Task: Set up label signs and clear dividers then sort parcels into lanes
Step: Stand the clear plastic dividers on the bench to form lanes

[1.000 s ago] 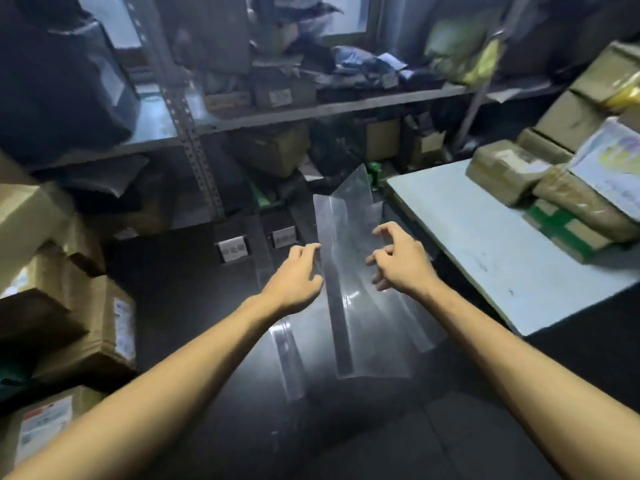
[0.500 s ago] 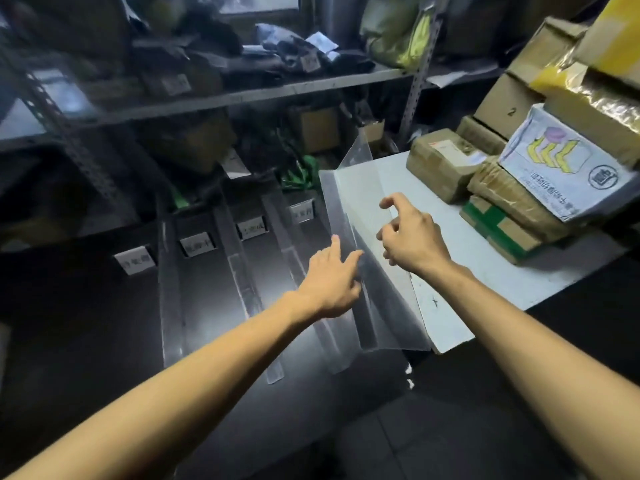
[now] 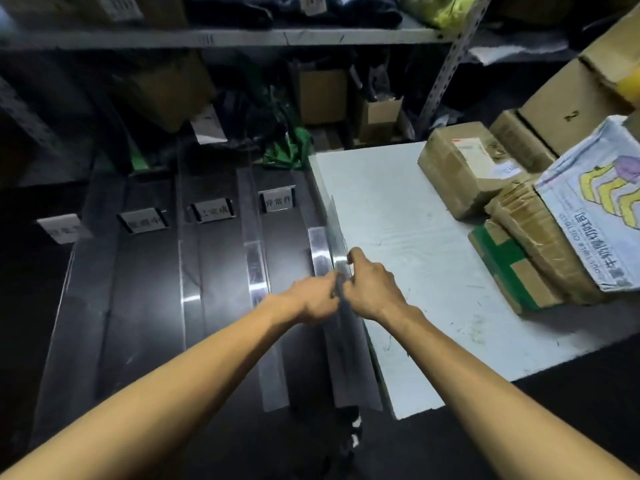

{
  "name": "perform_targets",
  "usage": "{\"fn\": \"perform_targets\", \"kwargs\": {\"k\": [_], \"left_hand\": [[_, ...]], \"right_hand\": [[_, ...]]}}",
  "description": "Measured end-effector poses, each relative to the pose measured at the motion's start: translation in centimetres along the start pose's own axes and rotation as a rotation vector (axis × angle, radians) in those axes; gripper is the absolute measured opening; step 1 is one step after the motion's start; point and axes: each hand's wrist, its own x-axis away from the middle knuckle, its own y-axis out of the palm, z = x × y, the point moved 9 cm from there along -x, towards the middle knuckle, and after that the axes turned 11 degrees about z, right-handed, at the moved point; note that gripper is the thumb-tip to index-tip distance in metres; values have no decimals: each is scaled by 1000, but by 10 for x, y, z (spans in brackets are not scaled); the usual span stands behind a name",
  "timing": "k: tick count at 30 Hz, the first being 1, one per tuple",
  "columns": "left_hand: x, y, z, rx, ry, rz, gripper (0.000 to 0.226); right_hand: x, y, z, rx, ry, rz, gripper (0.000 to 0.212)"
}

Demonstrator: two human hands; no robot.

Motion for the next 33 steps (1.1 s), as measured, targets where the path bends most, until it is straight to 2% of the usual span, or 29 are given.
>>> {"fn": "perform_targets", "kwargs": {"k": [5, 9, 18, 25, 28, 33], "left_hand": [[-23, 21, -10, -151, -54, -61, 65], [-32, 39, -15, -144, -119, -88, 69], [-32, 59, -13, -77, -175, -46, 73], [-16, 16, -7, -21, -189, 62, 76], [-2, -12, -6, 29, -176, 127, 78], [39, -60, -21, 83, -230, 244, 67]], "right_hand": [[-17, 26, 18, 27, 17, -109, 32], [-21, 35, 31, 19, 10, -150, 27], [-23, 29, 39, 55, -38, -239, 42], [-25, -5, 8, 172, -235, -77, 45], [-20, -16, -20, 42, -337, -75, 40], [-4, -18, -76, -91, -431, -146, 36]]}}
